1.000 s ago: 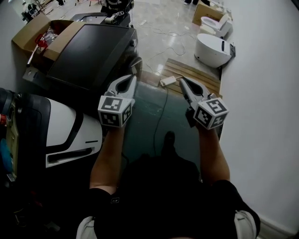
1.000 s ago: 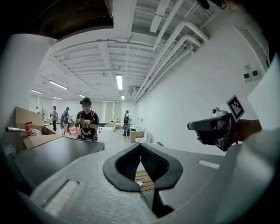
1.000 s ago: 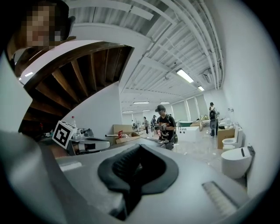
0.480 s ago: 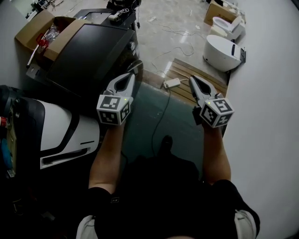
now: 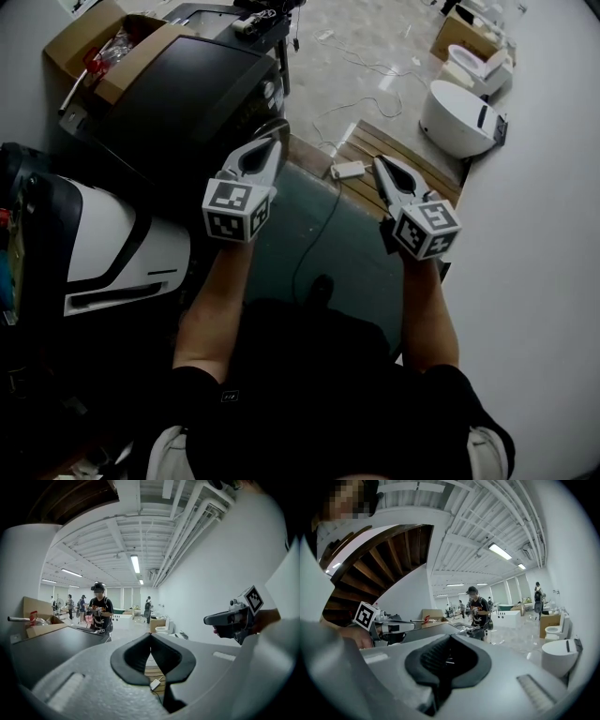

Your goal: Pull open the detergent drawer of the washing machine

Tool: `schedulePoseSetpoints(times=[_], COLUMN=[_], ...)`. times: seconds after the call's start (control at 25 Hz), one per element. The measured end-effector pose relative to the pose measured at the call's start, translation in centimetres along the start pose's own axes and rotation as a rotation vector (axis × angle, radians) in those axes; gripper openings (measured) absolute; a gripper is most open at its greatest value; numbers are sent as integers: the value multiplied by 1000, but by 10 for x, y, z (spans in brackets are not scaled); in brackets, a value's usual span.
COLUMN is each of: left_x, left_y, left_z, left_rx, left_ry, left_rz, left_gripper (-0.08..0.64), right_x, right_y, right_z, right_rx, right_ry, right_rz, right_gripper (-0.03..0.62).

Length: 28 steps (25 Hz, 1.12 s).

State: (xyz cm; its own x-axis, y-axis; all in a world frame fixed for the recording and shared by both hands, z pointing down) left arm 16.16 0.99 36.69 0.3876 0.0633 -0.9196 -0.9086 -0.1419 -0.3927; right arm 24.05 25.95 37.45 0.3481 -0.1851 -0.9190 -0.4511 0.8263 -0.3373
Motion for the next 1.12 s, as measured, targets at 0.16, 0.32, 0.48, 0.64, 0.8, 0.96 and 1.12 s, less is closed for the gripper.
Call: schedulePoseSetpoints(times=[0.16, 0.32, 0.48, 0.64, 0.8, 0.96, 1.12], left_x=[-6, -12, -16, -11, -6, -10, -23], left_y=[-9, -15, -23, -27, -24, -16, 0], left_z=[5, -9, -40, -82, -122, -158, -189], left_rx=[5, 27, 49, 72, 96, 138, 206], left_ry=[7, 32, 54, 77, 77, 91, 138], left_rz=[-17, -21, -24, 4, 23, 17, 3], left_gripper=[11, 11, 11, 11, 11, 11, 11], right_x=[3, 3, 10, 32, 58, 71, 68], right_y=[-9, -30, -66, -110, -156, -204, -247], right_z=[2, 1, -1, -16, -31, -53, -77], right_rx=[38, 77, 93, 130, 158, 221, 302], right_ry=[13, 32, 27, 16, 60, 94, 127], right_rz=[-19, -51, -76, -95, -97, -110, -160], right_gripper=[2, 2, 1, 1, 1, 2, 1])
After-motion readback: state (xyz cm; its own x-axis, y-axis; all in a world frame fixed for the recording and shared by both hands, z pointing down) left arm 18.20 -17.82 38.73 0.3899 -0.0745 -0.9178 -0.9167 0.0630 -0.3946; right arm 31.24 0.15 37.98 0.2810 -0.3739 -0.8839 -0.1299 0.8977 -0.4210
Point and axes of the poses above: the fingertips, and each gripper's own axes: y backward along the fingers, z to its right, x out of its top, the point moved 7 cm from there along y, backward along the fingers, and after that the axes turned 9 degrees about -z, right-handed, at the moved point
